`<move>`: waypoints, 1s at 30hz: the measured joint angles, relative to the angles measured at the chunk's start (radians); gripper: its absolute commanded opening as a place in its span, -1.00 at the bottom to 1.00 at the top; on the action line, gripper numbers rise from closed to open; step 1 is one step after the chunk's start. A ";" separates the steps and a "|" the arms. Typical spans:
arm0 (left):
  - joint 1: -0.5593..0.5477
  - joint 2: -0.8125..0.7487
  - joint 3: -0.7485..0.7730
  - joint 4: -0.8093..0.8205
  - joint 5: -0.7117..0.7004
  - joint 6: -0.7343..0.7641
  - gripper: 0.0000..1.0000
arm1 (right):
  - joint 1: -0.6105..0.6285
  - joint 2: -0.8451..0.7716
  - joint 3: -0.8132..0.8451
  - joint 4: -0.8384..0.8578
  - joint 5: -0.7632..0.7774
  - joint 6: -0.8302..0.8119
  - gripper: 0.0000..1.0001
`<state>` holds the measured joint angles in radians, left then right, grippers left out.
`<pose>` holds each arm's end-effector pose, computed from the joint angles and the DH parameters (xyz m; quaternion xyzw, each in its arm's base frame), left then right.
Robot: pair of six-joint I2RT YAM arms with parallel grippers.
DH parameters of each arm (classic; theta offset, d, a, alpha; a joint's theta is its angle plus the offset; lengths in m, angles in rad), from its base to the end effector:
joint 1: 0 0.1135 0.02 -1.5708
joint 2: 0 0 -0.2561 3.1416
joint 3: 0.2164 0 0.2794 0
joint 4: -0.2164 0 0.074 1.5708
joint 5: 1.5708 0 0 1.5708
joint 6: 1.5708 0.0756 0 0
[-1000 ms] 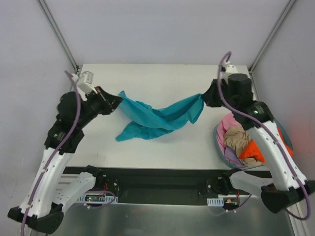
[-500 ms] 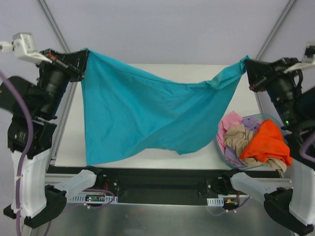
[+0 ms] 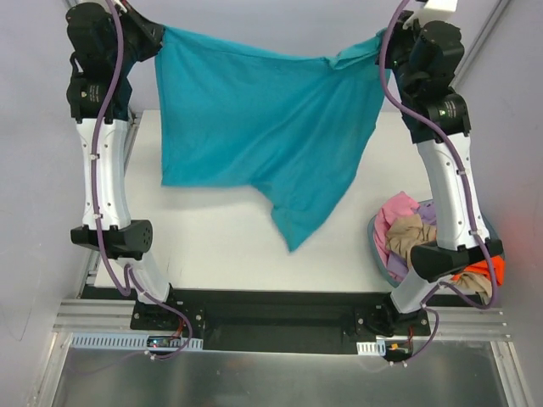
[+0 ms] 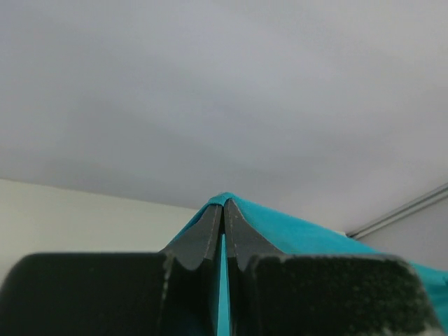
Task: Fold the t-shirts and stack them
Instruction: Flatten the tshirt out
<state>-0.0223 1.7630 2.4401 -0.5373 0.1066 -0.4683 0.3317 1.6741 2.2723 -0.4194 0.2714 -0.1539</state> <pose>0.3915 -0.0168 0.6034 -0.1057 0.6477 -0.2169 0.7226 0.3684 0.1054 0.5976 -0.0520 0.6416 -0.0189 0.7651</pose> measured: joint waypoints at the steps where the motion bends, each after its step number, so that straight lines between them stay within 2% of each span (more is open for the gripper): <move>1: 0.008 0.014 0.036 0.002 0.017 -0.001 -1.00 | -0.001 0.000 0.000 0.024 0.000 -0.004 -0.99; 5: 0.053 -0.055 0.045 0.036 0.058 -0.002 -1.00 | 0.000 -0.091 -0.048 0.158 -0.025 -0.019 -0.99; 8: 0.077 -0.217 -0.133 0.072 0.056 0.011 -1.00 | 0.000 -0.296 -0.276 0.221 -0.056 -0.014 -0.98; 12: 0.075 -0.435 -0.452 0.117 0.041 0.025 -1.00 | 0.002 -0.600 -0.675 0.233 -0.070 0.054 -0.91; 15: 0.075 -0.601 -0.815 0.166 -0.004 0.015 -0.95 | 0.010 -0.761 -0.981 0.243 -0.092 0.175 -0.91; 16: 0.076 -0.653 -0.964 0.189 -0.016 0.000 -0.86 | 0.028 -0.793 -1.101 0.221 -0.097 0.226 -0.83; 17: 0.076 -0.690 -1.085 0.172 -0.037 -0.019 -0.68 | 0.048 -0.796 -1.170 0.193 -0.102 0.253 -0.78; 18: 0.076 -0.711 -1.209 0.172 -0.052 -0.040 -0.22 | 0.080 -0.787 -1.248 0.155 -0.102 0.284 -0.62; 19: 0.076 -0.732 -1.358 0.171 -0.074 -0.078 0.04 | 0.129 -0.758 -1.325 0.099 -0.104 0.312 -0.47; 20: 0.076 -0.742 -1.475 0.150 -0.089 -0.101 0.59 | 0.168 -0.722 -1.374 0.037 -0.107 0.335 0.10; 21: 0.076 -0.755 -1.580 0.132 -0.102 -0.127 0.75 | 0.206 -0.691 -1.410 -0.024 -0.106 0.355 0.67; 22: 0.076 -0.766 -1.653 0.111 -0.112 -0.146 0.88 | 0.233 -0.674 -1.435 -0.077 -0.103 0.378 0.93; 24: 0.077 -0.818 -1.787 0.051 -0.121 -0.200 0.99 | 0.266 -0.667 -1.464 -0.187 -0.099 0.398 0.93; 25: 0.076 -0.838 -1.806 0.034 -0.121 -0.206 0.98 | 0.268 -0.667 -1.464 -0.212 -0.095 0.404 0.93; 30: 0.076 -0.900 -1.778 0.048 -0.116 -0.233 0.99 | 0.268 -0.598 -1.381 -0.287 -0.079 0.397 0.93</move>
<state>0.0540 0.8627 0.6624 -0.4889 -0.0097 -0.7013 0.5999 1.0760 0.8913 -0.7063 0.1921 0.2436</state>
